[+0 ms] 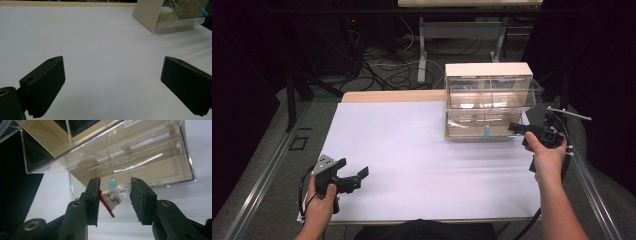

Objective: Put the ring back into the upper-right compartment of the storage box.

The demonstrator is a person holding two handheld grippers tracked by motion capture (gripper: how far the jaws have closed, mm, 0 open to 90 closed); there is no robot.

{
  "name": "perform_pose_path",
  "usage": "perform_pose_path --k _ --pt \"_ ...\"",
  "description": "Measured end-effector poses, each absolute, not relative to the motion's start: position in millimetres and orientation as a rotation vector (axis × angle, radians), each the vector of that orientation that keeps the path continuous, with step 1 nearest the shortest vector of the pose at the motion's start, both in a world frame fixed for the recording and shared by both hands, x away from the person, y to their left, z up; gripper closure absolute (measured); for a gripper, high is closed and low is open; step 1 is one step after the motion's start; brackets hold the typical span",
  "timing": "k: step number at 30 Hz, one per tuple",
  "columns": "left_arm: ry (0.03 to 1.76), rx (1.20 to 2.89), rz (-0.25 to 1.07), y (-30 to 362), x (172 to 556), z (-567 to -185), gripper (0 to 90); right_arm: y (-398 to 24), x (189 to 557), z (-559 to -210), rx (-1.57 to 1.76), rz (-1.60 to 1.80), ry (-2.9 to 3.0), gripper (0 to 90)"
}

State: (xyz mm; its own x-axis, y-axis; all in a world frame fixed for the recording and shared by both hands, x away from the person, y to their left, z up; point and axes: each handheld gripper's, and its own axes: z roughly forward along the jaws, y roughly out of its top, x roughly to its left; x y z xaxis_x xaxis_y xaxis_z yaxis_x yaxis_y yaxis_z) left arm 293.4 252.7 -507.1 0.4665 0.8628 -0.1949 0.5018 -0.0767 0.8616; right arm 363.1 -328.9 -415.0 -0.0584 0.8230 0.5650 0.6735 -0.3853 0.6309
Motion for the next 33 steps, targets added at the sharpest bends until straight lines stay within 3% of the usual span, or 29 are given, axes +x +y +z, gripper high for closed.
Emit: perform_pose_path --k 19,33 --pt "1.176 1.735 0.467 250.7 293.2 -508.1 6.0 -320.2 364.0 -386.5 2.023 1.48 1.685 60.2" --pt "1.176 1.735 0.467 250.6 293.2 -508.0 6.0 -320.7 384.6 -367.5 2.042 1.434 1.689 60.1"
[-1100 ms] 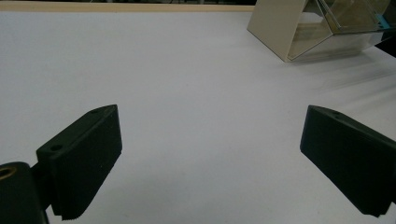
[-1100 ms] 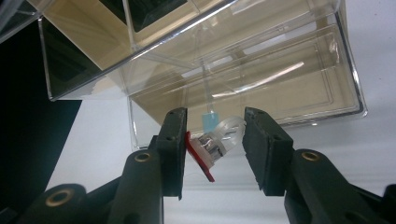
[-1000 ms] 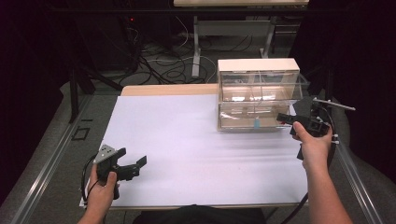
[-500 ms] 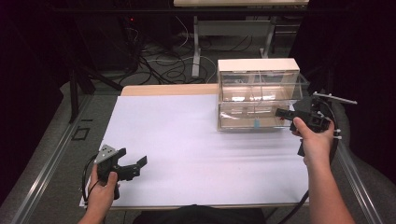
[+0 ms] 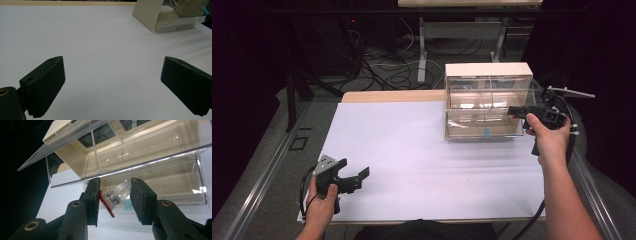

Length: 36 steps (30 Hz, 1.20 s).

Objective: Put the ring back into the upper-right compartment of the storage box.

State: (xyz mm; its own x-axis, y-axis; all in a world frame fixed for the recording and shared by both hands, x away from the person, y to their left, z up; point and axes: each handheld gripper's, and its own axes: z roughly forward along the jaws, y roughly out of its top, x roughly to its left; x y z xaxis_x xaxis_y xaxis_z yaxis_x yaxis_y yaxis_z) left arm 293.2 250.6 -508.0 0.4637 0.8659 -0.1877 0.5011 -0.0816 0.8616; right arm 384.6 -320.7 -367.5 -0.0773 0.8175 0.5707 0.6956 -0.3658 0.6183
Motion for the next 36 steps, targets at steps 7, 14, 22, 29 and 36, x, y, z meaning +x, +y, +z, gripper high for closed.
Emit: perform_pose_path --k 7,14,22,29,36 --pt "1.175 1.735 0.466 250.2 293.2 -508.2 5.9 -324.4 395.2 -362.2 2.039 1.406 1.669 60.1" --pt "1.175 1.735 0.467 250.1 293.3 -508.3 6.0 -328.6 402.5 -361.5 2.052 1.405 1.66 60.1" --pt "1.175 1.736 0.466 250.1 293.5 -508.4 6.0 -330.6 407.2 -363.2 2.094 1.415 1.587 60.1" --pt "1.174 1.736 0.465 250.0 293.6 -508.5 6.0 -329.5 410.9 -364.1 2.092 1.415 1.561 60.1" --pt "1.174 1.737 0.465 250.0 293.7 -508.5 6.0 -325.0 416.5 -366.8 2.108 1.43 1.516 60.1"
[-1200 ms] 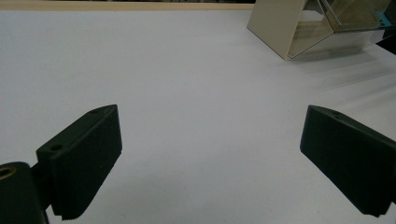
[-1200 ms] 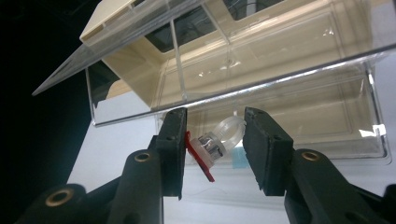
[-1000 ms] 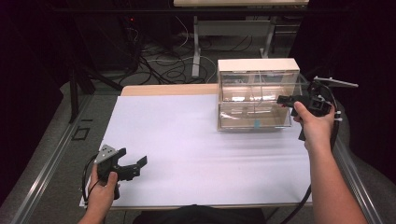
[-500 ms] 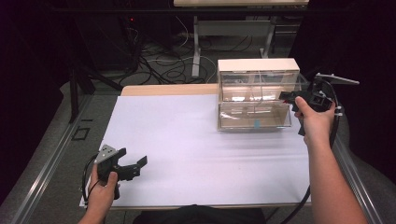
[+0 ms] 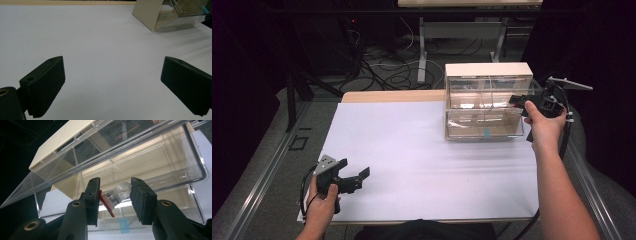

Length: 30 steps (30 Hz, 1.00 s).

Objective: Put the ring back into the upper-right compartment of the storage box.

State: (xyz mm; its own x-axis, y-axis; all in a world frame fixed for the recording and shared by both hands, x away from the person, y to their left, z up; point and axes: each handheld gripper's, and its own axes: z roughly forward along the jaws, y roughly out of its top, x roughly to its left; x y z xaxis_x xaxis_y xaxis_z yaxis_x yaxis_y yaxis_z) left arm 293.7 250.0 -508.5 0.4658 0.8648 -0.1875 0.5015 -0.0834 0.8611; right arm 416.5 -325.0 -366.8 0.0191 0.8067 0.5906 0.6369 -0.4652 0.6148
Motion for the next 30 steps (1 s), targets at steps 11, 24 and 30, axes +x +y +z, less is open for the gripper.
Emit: perform_pose_path --k 11,24,30 --pt "1.173 1.737 0.464 249.9 293.7 -508.5 6.0 -319.9 422.1 -370.4 2.083 1.414 1.486 59.9" --pt "1.171 1.734 0.461 250.1 293.6 -507.9 6.0 -309.8 430.1 -376.3 2.104 1.42 1.398 59.8" --pt "1.178 1.728 0.459 251.6 293.8 -508.1 6.4 -305.0 433.9 -377.4 2.118 1.444 1.358 59.6"
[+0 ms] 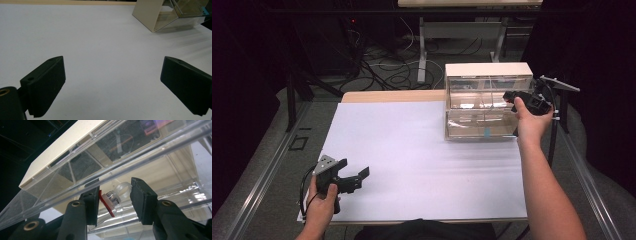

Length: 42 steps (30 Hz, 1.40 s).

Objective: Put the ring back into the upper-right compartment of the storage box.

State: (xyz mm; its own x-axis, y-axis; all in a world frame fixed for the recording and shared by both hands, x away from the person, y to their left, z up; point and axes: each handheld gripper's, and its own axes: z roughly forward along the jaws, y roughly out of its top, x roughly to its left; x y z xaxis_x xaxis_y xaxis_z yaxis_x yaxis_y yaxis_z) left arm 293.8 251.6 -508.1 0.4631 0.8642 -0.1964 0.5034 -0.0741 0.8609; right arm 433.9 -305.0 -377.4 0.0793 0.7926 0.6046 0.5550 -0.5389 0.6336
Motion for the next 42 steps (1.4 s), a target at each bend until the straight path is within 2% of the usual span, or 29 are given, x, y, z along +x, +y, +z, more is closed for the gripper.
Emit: perform_pose_path --k 18,19,24,42 --pt "1.174 1.728 0.437 249.5 297.3 -509.4 6.4 -304.3 442.4 -387.4 2.1 1.424 1.305 56.7" --pt "1.175 1.728 0.436 249.4 297.9 -509.5 6.4 -304.3 442.2 -389.1 2.086 1.431 1.293 52.7" --pt "1.184 1.731 0.435 250.1 299.8 -510.6 6.4 -306.0 438.9 -387.1 2.088 1.439 1.339 47.7" --pt "1.17 1.735 0.43 245.7 300.7 -510.4 6.3 -296.1 417.0 -377.0 1.993 1.494 1.435 39.9"
